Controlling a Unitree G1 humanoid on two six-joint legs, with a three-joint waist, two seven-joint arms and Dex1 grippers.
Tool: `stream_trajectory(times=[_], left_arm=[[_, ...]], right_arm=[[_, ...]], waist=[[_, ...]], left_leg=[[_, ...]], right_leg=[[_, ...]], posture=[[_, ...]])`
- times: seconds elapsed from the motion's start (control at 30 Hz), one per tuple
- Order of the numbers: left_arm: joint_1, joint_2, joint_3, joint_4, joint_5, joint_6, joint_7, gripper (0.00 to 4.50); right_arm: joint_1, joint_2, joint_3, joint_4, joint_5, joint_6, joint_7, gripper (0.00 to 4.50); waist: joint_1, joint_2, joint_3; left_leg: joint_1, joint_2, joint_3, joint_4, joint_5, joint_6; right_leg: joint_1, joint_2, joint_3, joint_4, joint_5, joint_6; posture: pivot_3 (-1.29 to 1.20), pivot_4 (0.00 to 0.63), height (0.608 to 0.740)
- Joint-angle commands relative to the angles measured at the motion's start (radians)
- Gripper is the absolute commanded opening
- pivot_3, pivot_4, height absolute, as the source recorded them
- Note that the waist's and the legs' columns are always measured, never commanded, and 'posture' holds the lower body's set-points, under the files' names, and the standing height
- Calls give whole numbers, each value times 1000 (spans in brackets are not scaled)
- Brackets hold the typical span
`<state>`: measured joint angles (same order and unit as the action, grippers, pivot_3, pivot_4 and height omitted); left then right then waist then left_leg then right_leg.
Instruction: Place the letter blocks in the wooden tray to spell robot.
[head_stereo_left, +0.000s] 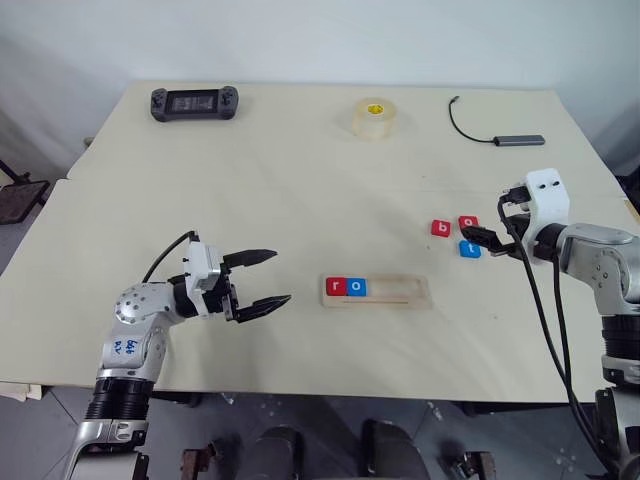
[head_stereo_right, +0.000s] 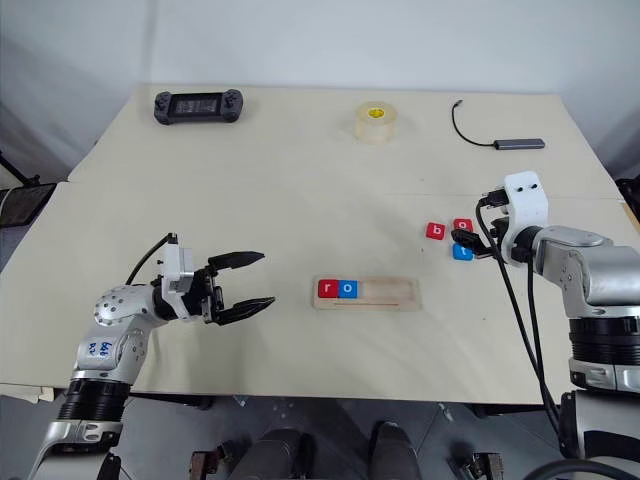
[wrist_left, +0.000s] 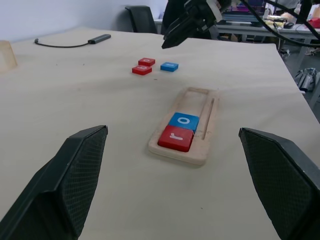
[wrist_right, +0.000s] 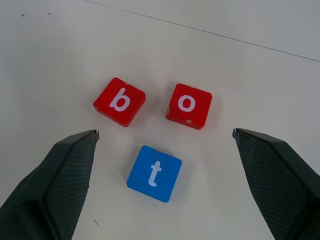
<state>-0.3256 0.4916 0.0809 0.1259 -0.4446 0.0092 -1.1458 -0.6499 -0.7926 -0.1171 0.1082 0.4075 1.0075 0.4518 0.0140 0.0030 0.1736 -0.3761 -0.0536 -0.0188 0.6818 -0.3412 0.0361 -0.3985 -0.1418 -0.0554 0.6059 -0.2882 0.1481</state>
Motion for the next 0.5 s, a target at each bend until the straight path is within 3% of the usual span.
stream_trajectory(times=[0.03, 0.5], left_arm=[[11, 5, 21, -46, -23, -4, 10, 4467], [11, 4, 8, -47, -9, -19, 26, 4467]], right_arm=[[-23, 3, -14, -8, -15, -9, 6, 4500], [-142, 277, -11, 73, -78, 131, -196, 4500]], waist=[[-1, 0, 0], [-17, 0, 0]], left_leg=[[0, 0, 0, 0, 0, 0], [0, 2, 1, 0, 0, -1]], right_leg=[[0, 0, 0, 0, 0, 0], [-2, 2, 1, 2, 0, 0]], posture=[[0, 150, 740], [0, 150, 740]])
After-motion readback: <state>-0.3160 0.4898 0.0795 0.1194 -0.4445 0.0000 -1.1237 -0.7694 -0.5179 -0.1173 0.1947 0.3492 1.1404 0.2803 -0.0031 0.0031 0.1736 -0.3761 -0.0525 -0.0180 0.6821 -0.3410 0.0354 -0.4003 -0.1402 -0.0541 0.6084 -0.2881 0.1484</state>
